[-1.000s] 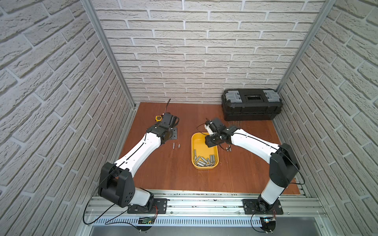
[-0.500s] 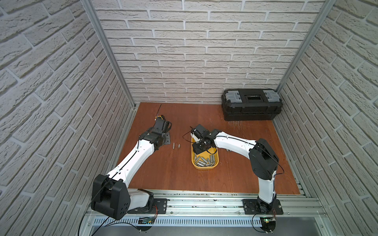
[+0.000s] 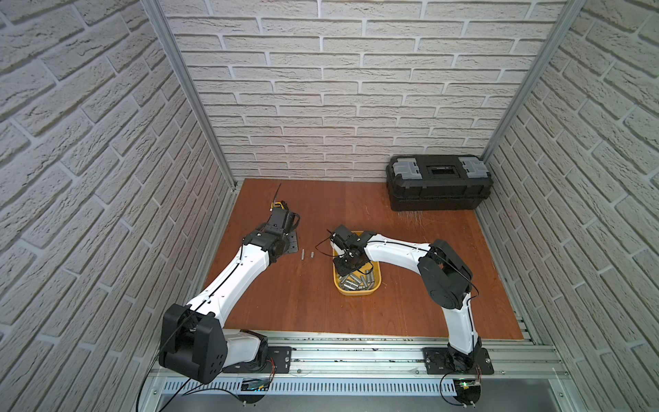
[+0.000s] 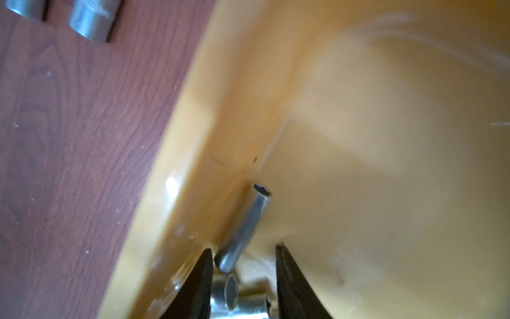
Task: Take out the socket from the storage box
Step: Pick up the socket head from the storage box.
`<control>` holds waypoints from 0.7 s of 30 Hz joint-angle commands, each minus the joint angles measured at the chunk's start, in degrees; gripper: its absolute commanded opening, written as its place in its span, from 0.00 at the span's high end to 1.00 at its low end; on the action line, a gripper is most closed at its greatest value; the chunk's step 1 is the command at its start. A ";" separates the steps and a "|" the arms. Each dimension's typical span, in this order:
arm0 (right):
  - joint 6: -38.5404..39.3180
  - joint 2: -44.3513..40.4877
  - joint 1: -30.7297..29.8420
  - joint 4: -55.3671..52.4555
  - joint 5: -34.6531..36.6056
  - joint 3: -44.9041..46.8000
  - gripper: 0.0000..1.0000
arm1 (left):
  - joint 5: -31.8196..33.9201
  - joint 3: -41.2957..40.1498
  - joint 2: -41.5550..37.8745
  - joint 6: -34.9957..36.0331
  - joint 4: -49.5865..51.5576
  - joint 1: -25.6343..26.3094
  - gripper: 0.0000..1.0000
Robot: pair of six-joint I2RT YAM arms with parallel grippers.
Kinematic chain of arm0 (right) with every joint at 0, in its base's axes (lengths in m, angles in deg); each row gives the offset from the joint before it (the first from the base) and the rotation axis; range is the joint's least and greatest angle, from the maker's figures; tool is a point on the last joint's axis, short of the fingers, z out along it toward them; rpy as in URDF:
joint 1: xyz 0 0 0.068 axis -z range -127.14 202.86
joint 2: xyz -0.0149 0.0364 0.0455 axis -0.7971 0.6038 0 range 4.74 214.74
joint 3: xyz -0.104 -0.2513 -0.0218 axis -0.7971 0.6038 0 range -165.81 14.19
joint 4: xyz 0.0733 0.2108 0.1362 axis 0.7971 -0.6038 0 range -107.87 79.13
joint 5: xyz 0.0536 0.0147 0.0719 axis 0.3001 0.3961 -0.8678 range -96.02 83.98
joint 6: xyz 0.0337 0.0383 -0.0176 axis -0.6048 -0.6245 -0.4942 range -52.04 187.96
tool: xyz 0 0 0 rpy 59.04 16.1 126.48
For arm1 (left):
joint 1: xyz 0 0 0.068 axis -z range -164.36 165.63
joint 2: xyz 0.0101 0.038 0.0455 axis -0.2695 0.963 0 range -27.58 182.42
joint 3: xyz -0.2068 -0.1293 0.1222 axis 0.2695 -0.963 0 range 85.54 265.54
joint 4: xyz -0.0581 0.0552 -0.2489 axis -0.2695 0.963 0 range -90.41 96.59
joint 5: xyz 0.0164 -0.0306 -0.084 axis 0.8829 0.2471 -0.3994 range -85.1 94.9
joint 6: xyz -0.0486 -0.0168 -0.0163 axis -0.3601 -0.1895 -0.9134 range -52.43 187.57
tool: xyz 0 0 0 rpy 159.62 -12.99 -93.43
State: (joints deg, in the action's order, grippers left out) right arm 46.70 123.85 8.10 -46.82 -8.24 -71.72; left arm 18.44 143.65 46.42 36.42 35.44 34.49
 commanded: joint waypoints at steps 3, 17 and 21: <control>0.38 2.28 -1.00 -0.07 3.06 -0.88 0.67 | -1.09 -1.14 0.09 -0.57 -2.01 -0.18 0.43; 0.95 2.27 -0.79 -1.50 6.88 0.30 0.86 | -1.89 -1.70 0.08 -0.84 -2.72 0.05 0.42; 0.87 1.92 -0.61 -1.11 6.57 0.81 0.89 | -1.98 -1.83 0.10 -1.03 -2.81 0.18 0.42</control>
State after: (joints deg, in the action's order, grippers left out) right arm 47.38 124.44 7.67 -47.08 -2.63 -72.22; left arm 16.91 142.86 46.46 35.87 34.28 34.51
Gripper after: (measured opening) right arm 0.141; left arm 0.582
